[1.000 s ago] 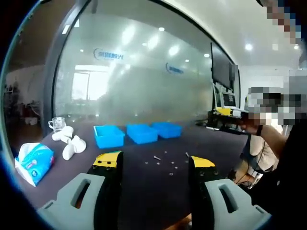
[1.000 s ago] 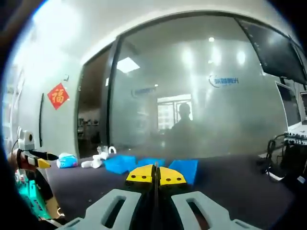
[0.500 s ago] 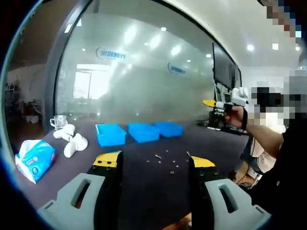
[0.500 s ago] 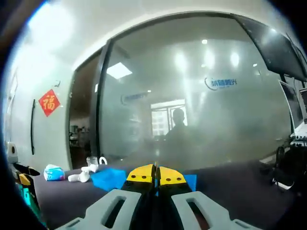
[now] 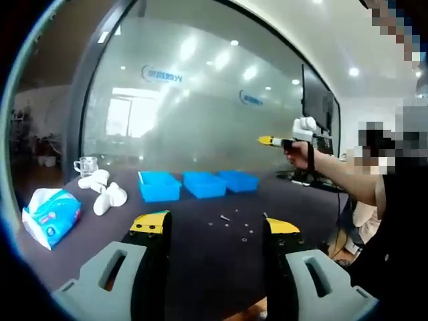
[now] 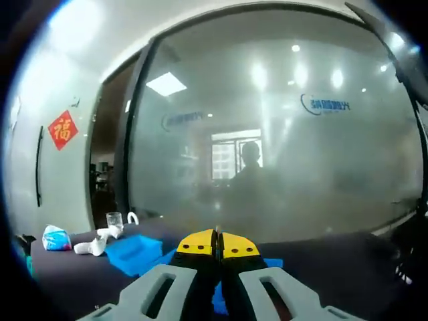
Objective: Sort the screws, nuts, and washers into the corresponding bins
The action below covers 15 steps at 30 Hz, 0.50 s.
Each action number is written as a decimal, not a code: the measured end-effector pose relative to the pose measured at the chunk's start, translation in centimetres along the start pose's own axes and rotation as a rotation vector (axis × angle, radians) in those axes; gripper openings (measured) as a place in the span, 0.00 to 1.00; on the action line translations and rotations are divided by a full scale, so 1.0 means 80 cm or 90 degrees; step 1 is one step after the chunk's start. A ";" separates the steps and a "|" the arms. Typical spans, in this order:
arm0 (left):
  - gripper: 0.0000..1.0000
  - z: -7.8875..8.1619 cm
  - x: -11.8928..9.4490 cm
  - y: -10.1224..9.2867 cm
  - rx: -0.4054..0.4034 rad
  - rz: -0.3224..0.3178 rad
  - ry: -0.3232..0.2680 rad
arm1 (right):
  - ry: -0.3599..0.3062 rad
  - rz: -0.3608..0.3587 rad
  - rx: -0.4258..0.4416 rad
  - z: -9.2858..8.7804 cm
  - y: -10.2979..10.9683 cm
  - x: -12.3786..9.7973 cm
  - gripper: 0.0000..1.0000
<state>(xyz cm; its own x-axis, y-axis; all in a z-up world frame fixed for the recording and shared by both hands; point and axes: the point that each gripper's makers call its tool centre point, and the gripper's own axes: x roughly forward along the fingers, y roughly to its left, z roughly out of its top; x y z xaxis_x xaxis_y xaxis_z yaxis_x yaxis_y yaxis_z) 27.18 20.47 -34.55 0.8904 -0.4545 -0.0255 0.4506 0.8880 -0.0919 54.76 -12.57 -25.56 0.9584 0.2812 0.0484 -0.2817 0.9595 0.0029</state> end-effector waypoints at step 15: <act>0.52 -0.008 -0.006 0.005 -0.008 0.010 0.009 | 0.089 -0.035 -0.003 -0.048 -0.031 0.066 0.00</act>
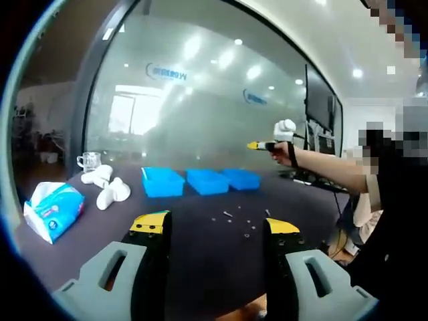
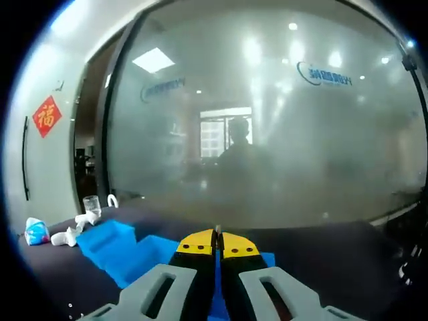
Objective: Sort the screws, nuts, and washers into the corresponding bins
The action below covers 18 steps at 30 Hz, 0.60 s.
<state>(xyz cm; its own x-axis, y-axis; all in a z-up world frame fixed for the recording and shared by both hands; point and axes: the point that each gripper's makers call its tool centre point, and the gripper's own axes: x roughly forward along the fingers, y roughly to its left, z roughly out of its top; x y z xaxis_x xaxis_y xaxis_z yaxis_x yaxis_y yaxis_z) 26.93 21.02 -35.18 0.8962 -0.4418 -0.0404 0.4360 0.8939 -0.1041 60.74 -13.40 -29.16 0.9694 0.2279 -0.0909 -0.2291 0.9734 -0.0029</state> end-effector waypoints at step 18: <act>0.52 0.001 0.000 -0.002 0.001 0.005 0.003 | 0.019 0.059 -0.051 -0.022 0.021 -0.014 0.30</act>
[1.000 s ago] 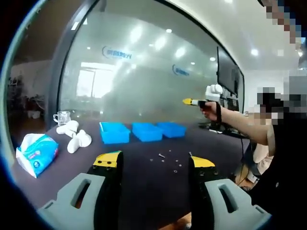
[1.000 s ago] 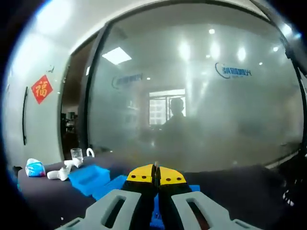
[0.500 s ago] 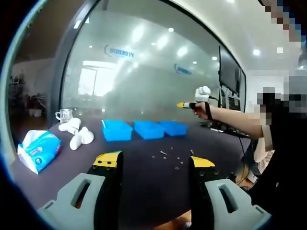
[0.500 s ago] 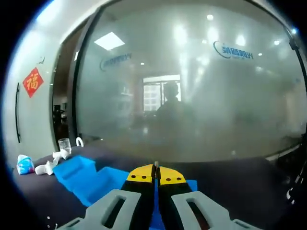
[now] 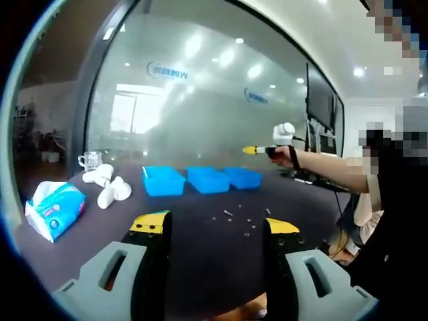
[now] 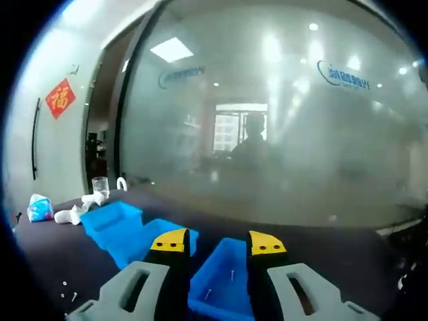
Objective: Sort the screws, nuts, and washers into the corresponding bins
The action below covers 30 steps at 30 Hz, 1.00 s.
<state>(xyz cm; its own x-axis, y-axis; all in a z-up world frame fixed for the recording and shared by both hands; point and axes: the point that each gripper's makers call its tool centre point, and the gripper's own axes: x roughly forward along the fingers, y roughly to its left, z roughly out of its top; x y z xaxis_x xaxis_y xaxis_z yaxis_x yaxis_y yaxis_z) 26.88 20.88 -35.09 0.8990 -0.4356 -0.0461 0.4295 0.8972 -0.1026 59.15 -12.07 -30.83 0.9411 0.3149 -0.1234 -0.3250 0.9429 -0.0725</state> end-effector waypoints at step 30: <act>0.53 0.001 0.005 -0.012 -0.005 -0.017 -0.007 | -0.068 0.122 0.036 -0.044 0.088 -0.248 0.32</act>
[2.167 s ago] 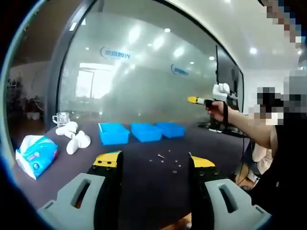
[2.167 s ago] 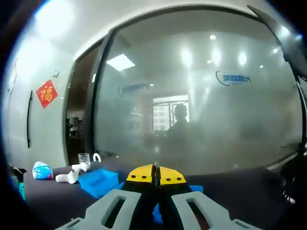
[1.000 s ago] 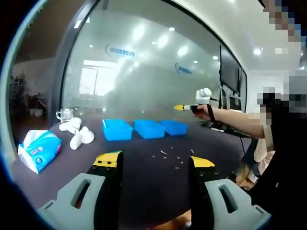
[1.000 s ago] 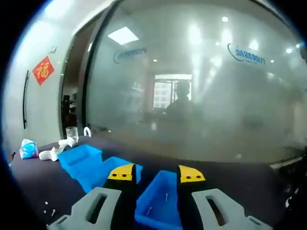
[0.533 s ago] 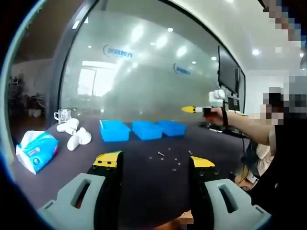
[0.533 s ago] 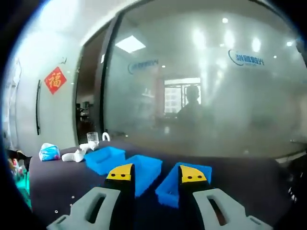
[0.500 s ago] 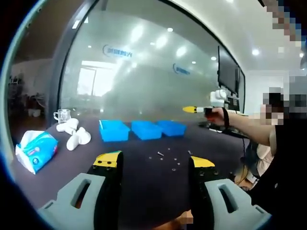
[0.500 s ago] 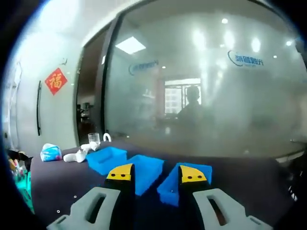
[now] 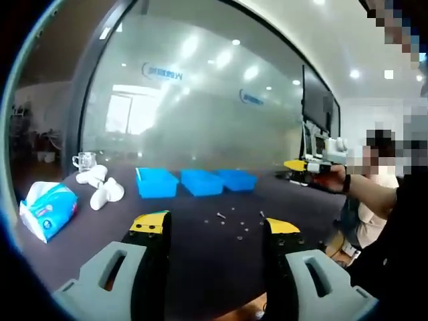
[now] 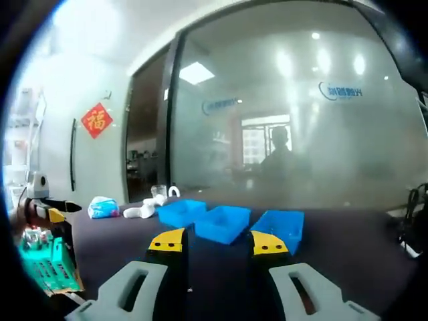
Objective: Sort the screws, nuts, and washers into the corresponding bins
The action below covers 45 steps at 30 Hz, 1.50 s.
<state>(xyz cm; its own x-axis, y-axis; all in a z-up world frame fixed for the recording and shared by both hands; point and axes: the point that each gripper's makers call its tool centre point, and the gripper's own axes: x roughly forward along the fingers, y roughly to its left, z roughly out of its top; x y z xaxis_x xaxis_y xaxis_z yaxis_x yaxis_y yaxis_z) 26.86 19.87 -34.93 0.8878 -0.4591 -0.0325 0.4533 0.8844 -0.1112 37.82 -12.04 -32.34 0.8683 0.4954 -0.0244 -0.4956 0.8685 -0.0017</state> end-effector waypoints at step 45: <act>0.53 -0.002 -0.006 0.000 0.003 0.006 -0.006 | 0.092 0.085 0.005 -0.034 0.078 -0.018 0.32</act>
<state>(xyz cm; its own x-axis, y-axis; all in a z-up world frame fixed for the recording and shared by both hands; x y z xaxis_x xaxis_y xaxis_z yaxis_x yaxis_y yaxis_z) 26.42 20.11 -35.10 0.8927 -0.4500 -0.0234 0.4453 0.8889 -0.1070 33.44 -7.39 -35.01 0.7823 0.6001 -0.1672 -0.6059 0.7953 0.0196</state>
